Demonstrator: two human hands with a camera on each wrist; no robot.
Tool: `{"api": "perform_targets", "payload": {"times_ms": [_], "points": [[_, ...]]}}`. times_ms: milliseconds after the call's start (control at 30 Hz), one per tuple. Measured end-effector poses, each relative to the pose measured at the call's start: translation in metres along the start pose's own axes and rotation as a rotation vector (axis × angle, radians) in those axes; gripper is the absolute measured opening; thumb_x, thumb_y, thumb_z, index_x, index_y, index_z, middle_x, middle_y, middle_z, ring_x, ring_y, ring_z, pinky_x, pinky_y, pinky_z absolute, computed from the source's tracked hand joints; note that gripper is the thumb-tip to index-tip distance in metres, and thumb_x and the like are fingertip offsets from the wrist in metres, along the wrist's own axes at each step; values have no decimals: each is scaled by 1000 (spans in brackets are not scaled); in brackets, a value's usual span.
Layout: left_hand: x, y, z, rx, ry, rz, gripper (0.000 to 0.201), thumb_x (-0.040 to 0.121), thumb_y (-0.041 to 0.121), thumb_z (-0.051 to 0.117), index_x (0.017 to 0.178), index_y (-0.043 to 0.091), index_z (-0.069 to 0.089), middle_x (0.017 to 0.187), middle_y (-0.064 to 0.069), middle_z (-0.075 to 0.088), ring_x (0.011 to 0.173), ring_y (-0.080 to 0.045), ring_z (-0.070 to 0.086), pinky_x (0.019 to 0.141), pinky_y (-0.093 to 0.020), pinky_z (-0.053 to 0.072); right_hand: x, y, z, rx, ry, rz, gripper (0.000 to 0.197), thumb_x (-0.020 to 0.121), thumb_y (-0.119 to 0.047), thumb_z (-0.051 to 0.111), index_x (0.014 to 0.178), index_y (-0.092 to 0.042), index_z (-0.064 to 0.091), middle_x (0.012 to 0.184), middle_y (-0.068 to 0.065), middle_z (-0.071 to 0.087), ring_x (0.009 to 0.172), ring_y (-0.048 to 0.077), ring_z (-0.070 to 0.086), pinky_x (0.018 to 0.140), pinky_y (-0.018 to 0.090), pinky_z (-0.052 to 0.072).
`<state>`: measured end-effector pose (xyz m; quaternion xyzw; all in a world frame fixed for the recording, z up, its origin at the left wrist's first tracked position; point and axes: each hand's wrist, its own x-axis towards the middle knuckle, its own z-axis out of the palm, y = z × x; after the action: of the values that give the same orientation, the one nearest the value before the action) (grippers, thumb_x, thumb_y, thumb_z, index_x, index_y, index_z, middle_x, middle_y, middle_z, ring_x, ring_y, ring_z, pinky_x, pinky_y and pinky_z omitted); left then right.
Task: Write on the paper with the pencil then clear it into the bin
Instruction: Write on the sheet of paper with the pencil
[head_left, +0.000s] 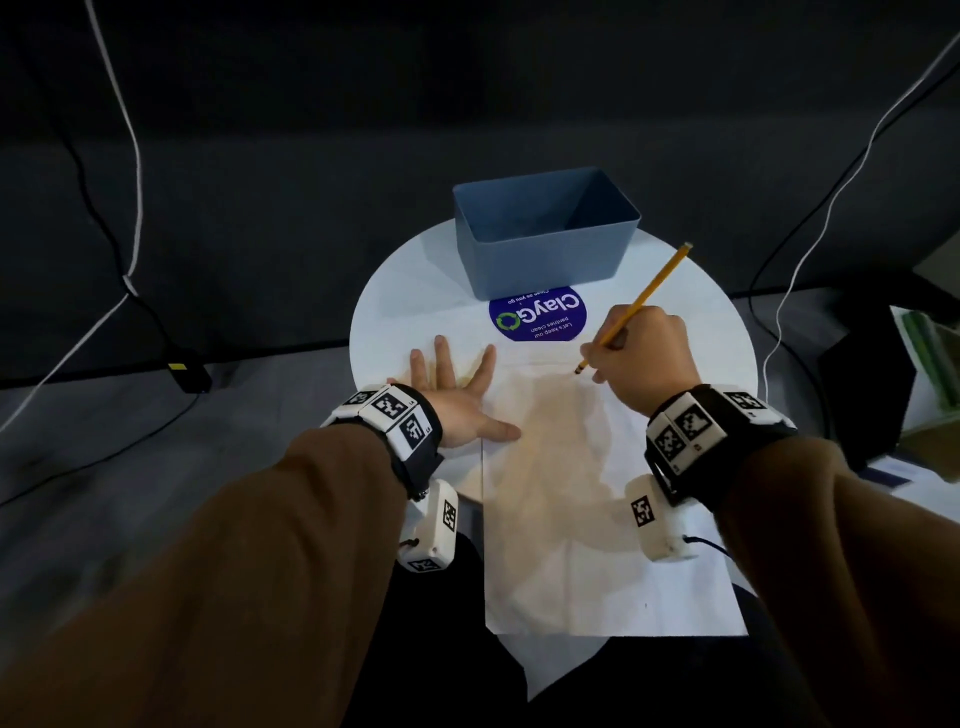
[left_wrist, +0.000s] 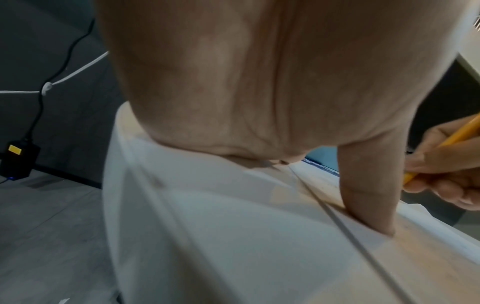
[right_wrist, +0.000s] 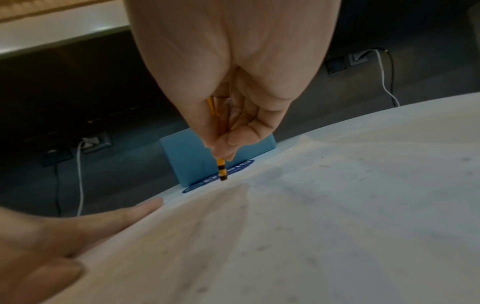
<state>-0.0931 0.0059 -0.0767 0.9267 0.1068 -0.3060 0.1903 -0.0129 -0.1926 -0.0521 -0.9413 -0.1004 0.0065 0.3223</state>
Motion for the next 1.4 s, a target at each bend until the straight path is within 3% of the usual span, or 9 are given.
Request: {"api": "perform_targets", "payload": {"times_ms": [167,300,467,567,700,833,967,1267,1400], "points": [[1,0,2,13,21,-6,109,81,75,58,150,49,-23,153,-10,-44,144,-40,-33,114,-67,-9,3,-9,16,-22,-18,-49,17,90,-21,74,78,-16,62,81,9,70,78,22,70,77,38,61],[3,-2,3,-15,31,9,107,80,75,60,147,56,-21,153,-9,-43,143,-38,-34,114,-67,-10,2,-6,21,-7,-36,-35,21,90,-21,74,75,-20,59,82,9,70,85,27,69,79,43,61],[4,-4,4,-68,45,24,95,80,82,49,144,63,-19,155,-7,-41,143,-36,-35,114,-66,-12,5,-7,20,-29,-61,-50,17,92,-18,71,79,-15,61,77,8,71,86,21,66,73,26,51],[5,-6,6,-74,62,33,92,79,85,45,141,66,-20,155,-5,-42,143,-35,-36,114,-65,-13,7,-10,23,-38,-63,-37,15,92,-19,71,81,-13,63,79,9,71,86,22,67,76,28,50],[5,-8,9,-66,81,37,94,77,86,46,139,67,-22,155,-4,-42,143,-34,-36,113,-63,-13,8,-12,24,-25,-79,-23,17,91,-20,73,81,-13,62,83,11,71,76,19,70,63,16,44],[5,-6,9,-10,76,22,102,76,85,50,142,62,-24,153,-6,-44,143,-36,-35,115,-64,-10,10,-15,28,-50,-92,-46,16,90,-24,75,88,-12,64,87,12,72,83,22,70,77,28,55],[4,-5,7,0,72,20,106,77,82,54,145,57,-23,152,-7,-46,143,-37,-36,115,-65,-10,14,-15,20,-45,-97,-57,16,89,-24,77,89,-13,65,88,8,71,80,22,72,78,34,61],[2,-2,4,-13,53,13,107,78,77,60,150,54,-16,153,-7,-45,143,-36,-36,115,-65,-11,12,-16,13,-18,-83,-77,17,91,-23,74,81,-14,65,73,2,72,73,9,70,62,15,43],[1,-3,6,-9,47,12,107,79,77,59,150,53,-18,153,-7,-45,143,-37,-36,115,-66,-10,12,-23,18,-30,-91,-107,19,91,-21,73,76,-17,62,71,2,71,64,8,69,61,15,43]]}}
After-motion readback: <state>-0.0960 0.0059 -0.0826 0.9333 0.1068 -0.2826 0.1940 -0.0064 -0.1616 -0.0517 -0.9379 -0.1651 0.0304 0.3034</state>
